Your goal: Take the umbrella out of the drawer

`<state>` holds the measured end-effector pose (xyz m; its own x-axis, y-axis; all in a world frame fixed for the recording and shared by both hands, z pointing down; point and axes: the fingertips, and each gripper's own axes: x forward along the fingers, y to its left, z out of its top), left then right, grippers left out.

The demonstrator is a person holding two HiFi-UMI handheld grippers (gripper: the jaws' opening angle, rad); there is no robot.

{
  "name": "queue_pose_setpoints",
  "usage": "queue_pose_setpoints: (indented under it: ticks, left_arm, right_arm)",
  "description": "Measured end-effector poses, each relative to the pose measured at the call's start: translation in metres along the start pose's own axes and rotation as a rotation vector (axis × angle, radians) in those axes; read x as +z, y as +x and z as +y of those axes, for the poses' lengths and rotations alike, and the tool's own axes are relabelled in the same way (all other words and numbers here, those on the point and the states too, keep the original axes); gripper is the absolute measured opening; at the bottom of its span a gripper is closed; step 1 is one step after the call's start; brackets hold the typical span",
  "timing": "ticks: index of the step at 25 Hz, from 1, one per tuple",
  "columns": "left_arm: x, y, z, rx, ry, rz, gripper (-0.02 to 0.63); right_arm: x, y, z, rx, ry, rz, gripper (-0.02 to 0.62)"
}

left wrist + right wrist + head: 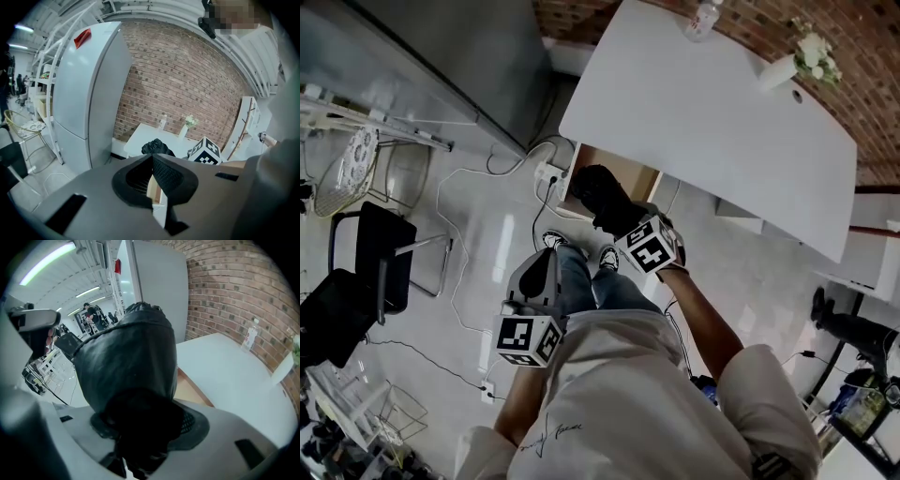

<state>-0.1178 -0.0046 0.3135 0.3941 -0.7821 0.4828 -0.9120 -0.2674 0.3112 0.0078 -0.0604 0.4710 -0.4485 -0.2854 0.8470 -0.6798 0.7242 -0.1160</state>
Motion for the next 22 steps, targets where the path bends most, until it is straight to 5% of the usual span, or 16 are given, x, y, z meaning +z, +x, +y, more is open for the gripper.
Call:
queue_pose_setpoints:
  ticks: [22]
  left_arm:
    - [0.043,-0.018,-0.016,0.019,0.033,-0.133,0.017]
  right_arm:
    - [0.04,-0.096,0.004,-0.034,-0.012,-0.195,0.253]
